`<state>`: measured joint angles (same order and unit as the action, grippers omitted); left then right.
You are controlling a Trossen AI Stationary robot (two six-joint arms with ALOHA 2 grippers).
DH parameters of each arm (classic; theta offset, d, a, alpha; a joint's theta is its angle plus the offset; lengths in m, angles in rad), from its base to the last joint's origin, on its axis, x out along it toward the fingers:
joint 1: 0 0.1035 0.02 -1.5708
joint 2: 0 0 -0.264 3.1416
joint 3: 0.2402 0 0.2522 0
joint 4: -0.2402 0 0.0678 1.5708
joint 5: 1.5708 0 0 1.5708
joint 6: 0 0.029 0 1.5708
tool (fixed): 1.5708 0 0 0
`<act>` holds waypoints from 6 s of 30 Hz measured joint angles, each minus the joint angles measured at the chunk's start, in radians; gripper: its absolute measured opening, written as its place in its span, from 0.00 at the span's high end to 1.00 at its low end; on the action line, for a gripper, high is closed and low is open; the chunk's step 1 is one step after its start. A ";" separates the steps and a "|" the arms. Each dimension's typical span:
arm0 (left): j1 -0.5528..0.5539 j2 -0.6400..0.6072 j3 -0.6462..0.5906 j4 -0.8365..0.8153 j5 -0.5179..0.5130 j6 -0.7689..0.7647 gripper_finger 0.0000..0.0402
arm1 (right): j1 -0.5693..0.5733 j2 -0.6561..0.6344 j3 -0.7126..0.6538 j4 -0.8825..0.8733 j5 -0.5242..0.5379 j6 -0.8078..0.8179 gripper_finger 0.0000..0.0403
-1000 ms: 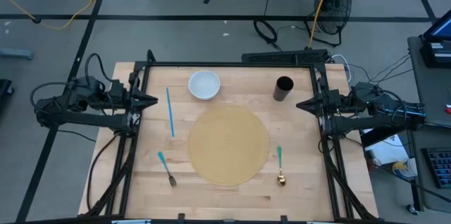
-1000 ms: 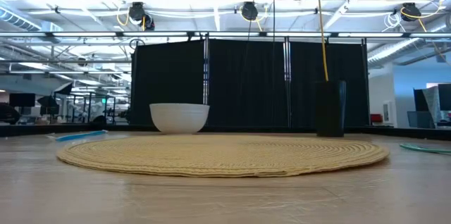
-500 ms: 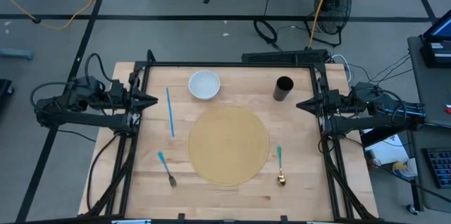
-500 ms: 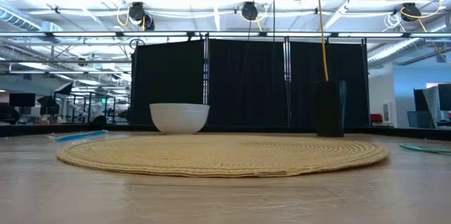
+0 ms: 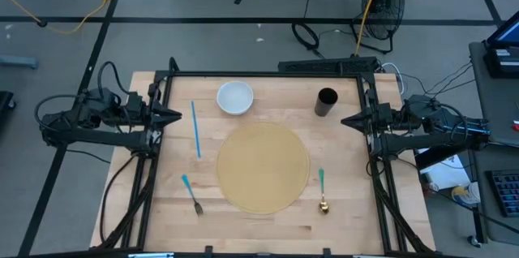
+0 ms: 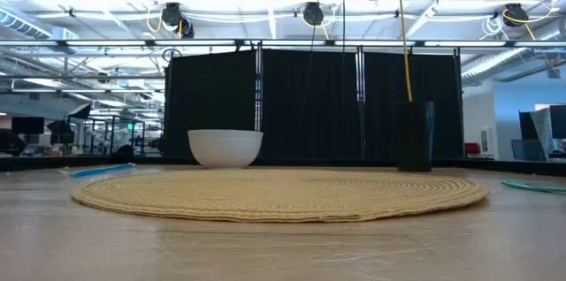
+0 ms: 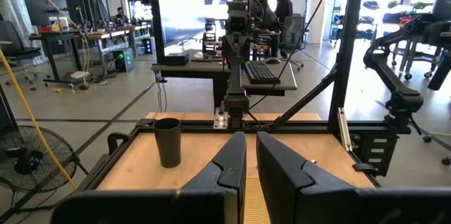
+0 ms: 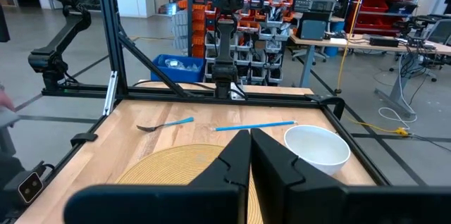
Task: Pick & Place Utensil
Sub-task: Put the white bowl on the brown mat
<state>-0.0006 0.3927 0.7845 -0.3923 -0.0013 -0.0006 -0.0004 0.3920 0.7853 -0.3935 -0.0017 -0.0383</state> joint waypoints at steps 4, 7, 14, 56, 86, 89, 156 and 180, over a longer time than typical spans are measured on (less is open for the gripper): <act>0.000 0.000 0.000 0.000 0.000 0.000 0.90 | 0.000 0.000 0.000 0.000 0.000 0.000 0.98; 0.000 0.000 0.000 0.000 0.000 0.000 0.90 | 0.000 0.000 0.000 0.000 0.000 0.000 0.98; 0.000 0.000 0.000 0.000 0.000 0.000 0.90 | 0.000 0.000 0.000 0.000 0.000 0.000 0.98; 0.000 0.000 0.000 0.000 0.000 0.000 0.90 | 0.000 0.000 0.000 0.000 0.000 0.000 0.98; 0.000 0.000 0.000 0.000 0.000 0.000 0.90 | 0.000 0.000 0.000 0.000 0.000 0.000 0.98; 0.000 0.000 0.000 0.003 0.000 0.000 0.90 | 0.000 0.000 0.000 0.000 0.000 0.000 0.98; 0.504 0.784 0.148 0.028 -0.303 -0.118 0.57 | 0.003 0.164 -0.336 0.511 0.100 0.088 0.67; 0.798 1.223 0.419 -0.252 -0.011 -0.086 0.55 | 0.073 0.166 -0.336 0.592 0.003 0.124 0.62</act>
<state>0.7972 1.6157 1.2034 -0.6443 -0.0121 -0.0862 0.0727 0.5579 0.4496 0.1986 0.0010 0.0856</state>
